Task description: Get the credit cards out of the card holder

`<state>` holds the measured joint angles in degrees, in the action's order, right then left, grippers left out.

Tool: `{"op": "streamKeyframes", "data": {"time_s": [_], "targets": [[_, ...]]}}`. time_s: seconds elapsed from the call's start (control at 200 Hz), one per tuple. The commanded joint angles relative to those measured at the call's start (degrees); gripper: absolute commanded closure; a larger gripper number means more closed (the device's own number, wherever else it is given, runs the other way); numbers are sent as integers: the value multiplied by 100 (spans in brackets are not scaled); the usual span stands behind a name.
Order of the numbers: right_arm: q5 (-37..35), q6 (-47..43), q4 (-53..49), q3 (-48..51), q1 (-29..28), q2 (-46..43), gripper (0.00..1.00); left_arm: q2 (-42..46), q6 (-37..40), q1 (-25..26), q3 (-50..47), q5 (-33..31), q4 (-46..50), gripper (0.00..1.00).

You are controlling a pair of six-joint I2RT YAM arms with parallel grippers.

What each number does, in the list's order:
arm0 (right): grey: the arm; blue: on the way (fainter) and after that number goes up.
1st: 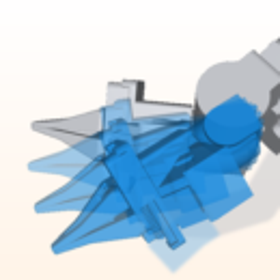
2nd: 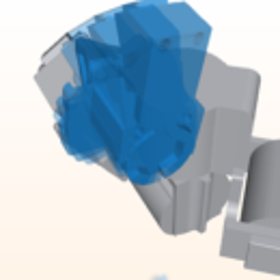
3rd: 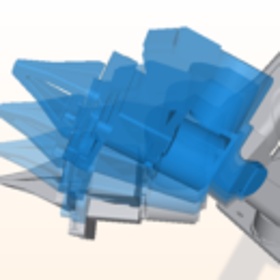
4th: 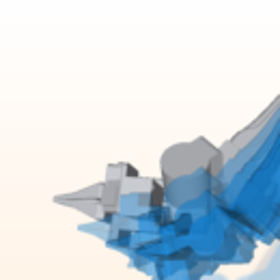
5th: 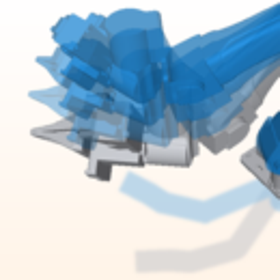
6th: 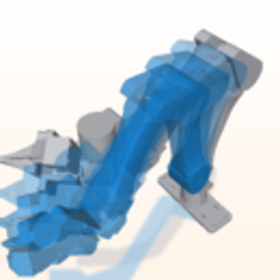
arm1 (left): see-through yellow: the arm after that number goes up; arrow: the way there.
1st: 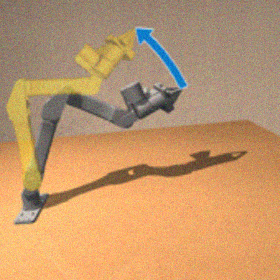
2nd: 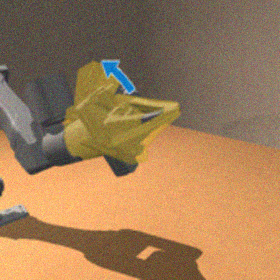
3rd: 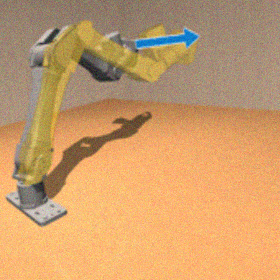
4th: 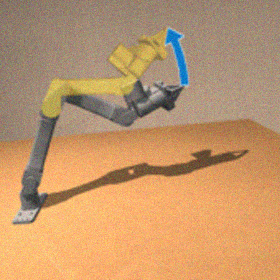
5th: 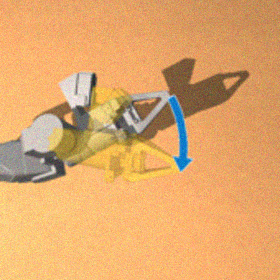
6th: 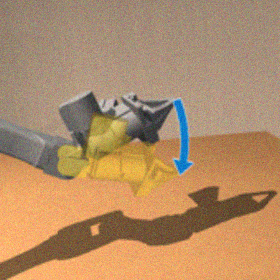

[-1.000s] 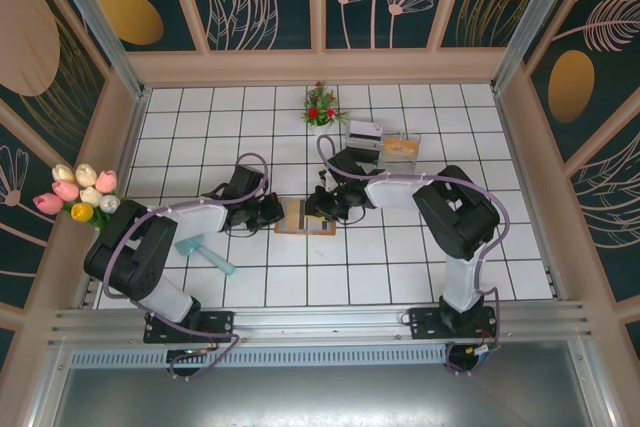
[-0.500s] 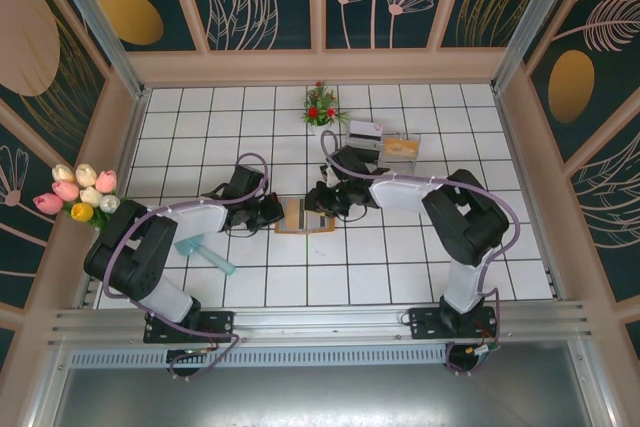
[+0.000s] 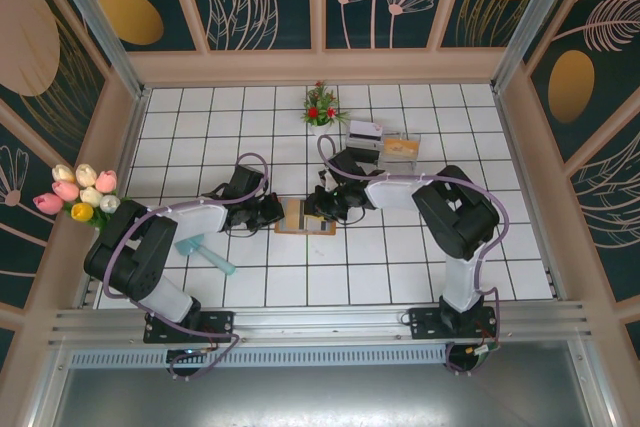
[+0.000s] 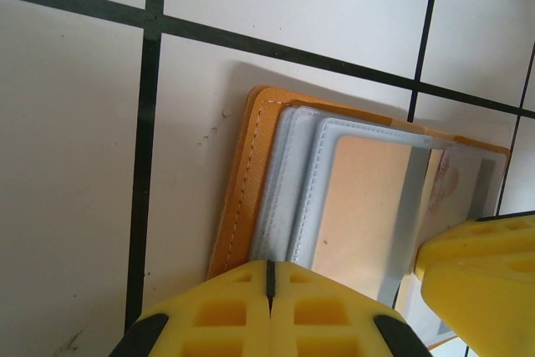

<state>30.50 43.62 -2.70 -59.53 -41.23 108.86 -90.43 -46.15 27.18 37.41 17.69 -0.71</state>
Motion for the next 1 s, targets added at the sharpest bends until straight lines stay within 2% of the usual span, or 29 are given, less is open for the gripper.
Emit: {"op": "streamKeyframes", "data": {"time_s": [0.0, 0.415, 0.636, 0.786, 0.881, 0.996], "targets": [[44, -66, -21, -72, -37, 211, 77, -229, 25, 13, -168, -249, 440, 94], [174, -80, 160, -60, -38, 400, 80, -304, 17, 11, -224, -179, 374, 94], [606, 9, 747, 169, -3, 416, 79, -378, 23, 14, -256, -130, 336, 96], [659, 49, 916, 305, 49, 394, 80, -383, 17, 11, -278, -151, 339, 96], [647, 24, 964, 393, 93, 354, 82, -387, 18, 12, -278, -185, 357, 96], [601, -49, 943, 451, 135, 320, 90, -396, 18, 15, -269, -231, 386, 96]]}}
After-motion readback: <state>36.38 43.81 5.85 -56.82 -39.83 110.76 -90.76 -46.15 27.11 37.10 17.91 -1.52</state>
